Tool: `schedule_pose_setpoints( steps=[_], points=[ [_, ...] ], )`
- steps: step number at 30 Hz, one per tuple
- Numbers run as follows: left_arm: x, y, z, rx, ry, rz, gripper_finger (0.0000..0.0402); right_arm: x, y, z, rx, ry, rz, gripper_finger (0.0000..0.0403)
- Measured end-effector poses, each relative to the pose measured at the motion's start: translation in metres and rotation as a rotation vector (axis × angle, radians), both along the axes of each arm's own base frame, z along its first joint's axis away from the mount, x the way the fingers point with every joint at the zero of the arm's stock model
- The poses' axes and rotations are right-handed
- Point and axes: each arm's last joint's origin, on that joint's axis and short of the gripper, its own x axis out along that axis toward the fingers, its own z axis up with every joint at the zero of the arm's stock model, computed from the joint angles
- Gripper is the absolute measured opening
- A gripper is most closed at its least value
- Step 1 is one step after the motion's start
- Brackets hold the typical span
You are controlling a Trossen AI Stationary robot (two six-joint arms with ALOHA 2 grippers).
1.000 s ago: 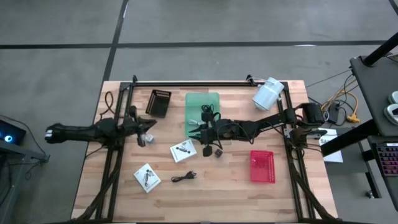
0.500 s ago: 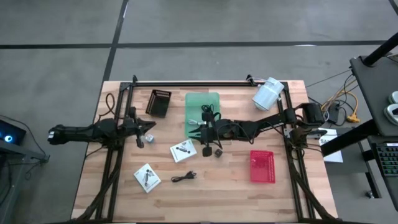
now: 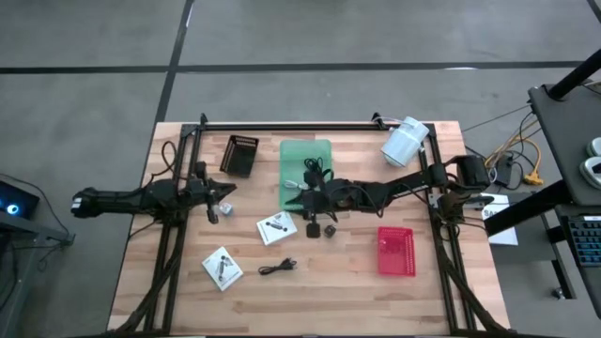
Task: Pick and place items into bin
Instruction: Put the black charger cable into the green bin
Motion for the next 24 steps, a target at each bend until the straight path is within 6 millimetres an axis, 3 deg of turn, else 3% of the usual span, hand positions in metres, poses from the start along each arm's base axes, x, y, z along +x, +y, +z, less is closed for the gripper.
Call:
schedule_pose_setpoints(
  steps=[4,16,24],
  points=[
    [0.0,0.0,0.0,0.0,0.001,0.0,0.001,0.002,0.017,0.003,0.098,-0.033,0.146,0.0074],
    [0.001,0.0,0.001,0.0,-0.021,0.0,0.001,-0.011,0.087,-0.001,0.126,0.008,0.242,0.0072],
    [0.001,0.0,0.001,-0.001,-0.022,0.0,0.001,-0.021,0.104,-0.015,0.12,0.166,0.271,0.0097]
  ],
)
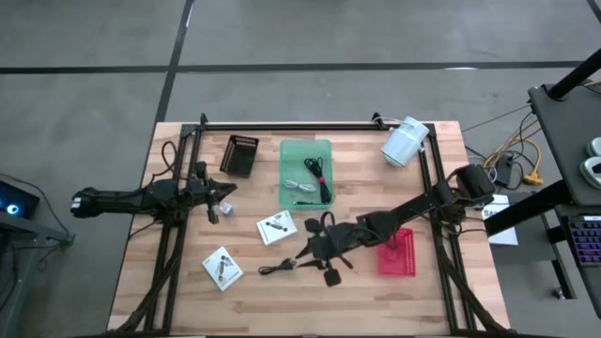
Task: Pick and place items into bin
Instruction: Put the black charger cable into the green bin
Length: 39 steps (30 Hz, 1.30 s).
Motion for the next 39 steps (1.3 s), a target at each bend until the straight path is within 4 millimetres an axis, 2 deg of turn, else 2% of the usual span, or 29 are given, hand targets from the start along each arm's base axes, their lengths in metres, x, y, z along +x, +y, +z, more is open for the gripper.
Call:
schedule_pose_setpoints(
  steps=[7,13,20,27,39],
  points=[
    [0.0,0.0,0.0,0.0,0.002,0.0,0.001,0.002,0.003,-0.003,-0.04,-0.024,0.021,0.0168],
    [0.0,0.0,0.0,0.0,0.001,-0.002,0.001,0.025,0.011,-0.032,-0.063,0.015,0.023,0.0215],
    [0.0,0.0,0.0,0.0,0.004,-0.002,0.001,0.057,0.02,-0.048,-0.156,0.106,0.055,0.022],
    [0.001,0.0,-0.001,0.001,0.011,0.0,0.001,0.078,0.027,-0.046,-0.217,0.272,0.072,0.0219],
    [0.001,0.0,-0.001,0.001,0.015,-0.001,0.001,0.09,0.018,-0.044,-0.23,0.279,0.056,0.0219]
  ],
)
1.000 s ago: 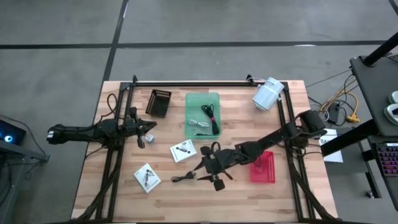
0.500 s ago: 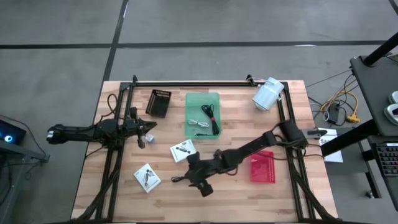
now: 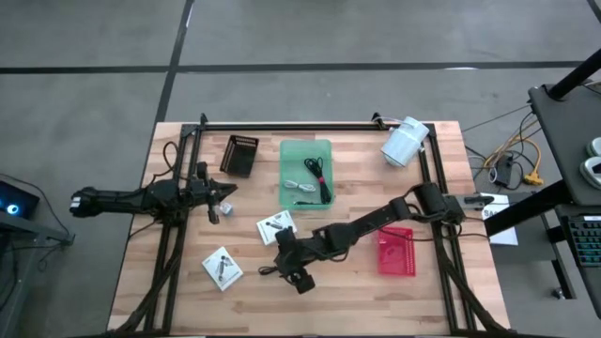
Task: Pick and place items into bin
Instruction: Put the black charger cable into the green bin
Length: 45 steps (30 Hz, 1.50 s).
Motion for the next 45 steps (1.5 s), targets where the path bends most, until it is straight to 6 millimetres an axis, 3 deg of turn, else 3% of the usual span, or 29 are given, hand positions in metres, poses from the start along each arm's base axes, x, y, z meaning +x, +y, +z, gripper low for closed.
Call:
schedule_pose_setpoints(
  steps=[31,38,45],
  points=[
    [0.0,0.0,0.0,0.0,0.001,0.0,0.001,0.003,-0.001,0.006,0.031,-0.032,-0.022,0.0219],
    [0.0,0.0,0.0,0.0,0.001,-0.002,0.001,0.006,0.004,-0.008,0.017,-0.021,-0.001,0.0219],
    [0.0,0.0,0.0,0.0,0.001,-0.001,0.001,0.006,0.003,-0.007,0.023,-0.018,-0.013,0.0219]
  ],
)
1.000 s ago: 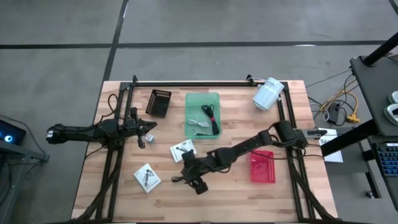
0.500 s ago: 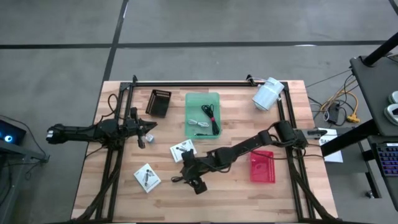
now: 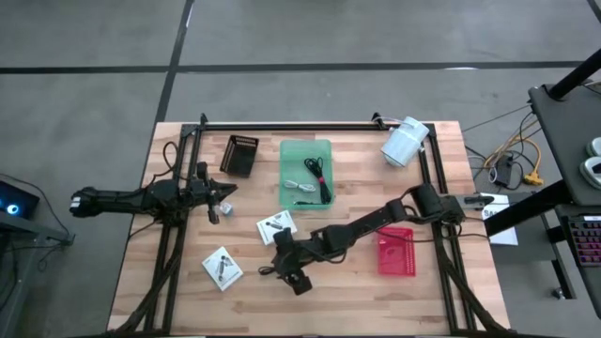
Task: Pick and place items into bin
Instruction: Put the black charger cable into the green bin
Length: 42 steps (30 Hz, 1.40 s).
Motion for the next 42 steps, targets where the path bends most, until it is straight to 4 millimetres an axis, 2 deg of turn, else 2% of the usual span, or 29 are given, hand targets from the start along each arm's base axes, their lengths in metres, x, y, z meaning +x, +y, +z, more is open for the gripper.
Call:
schedule_pose_setpoints(
  steps=[7,30,35,42],
  points=[
    [0.0,0.0,0.0,0.0,0.0,0.002,0.001,-0.002,-0.002,-0.019,-0.026,0.08,-0.002,0.0219],
    [0.0,0.0,0.0,0.0,0.0,0.002,0.001,-0.009,-0.01,-0.026,-0.056,0.194,-0.019,0.0217],
    [0.0,0.0,0.0,0.0,0.0,0.001,0.001,-0.009,-0.01,-0.026,-0.056,0.2,-0.02,0.0195],
    [0.0,0.0,0.0,0.0,0.001,0.0,0.001,-0.01,-0.01,-0.026,-0.058,0.2,-0.017,0.0139]
  ],
)
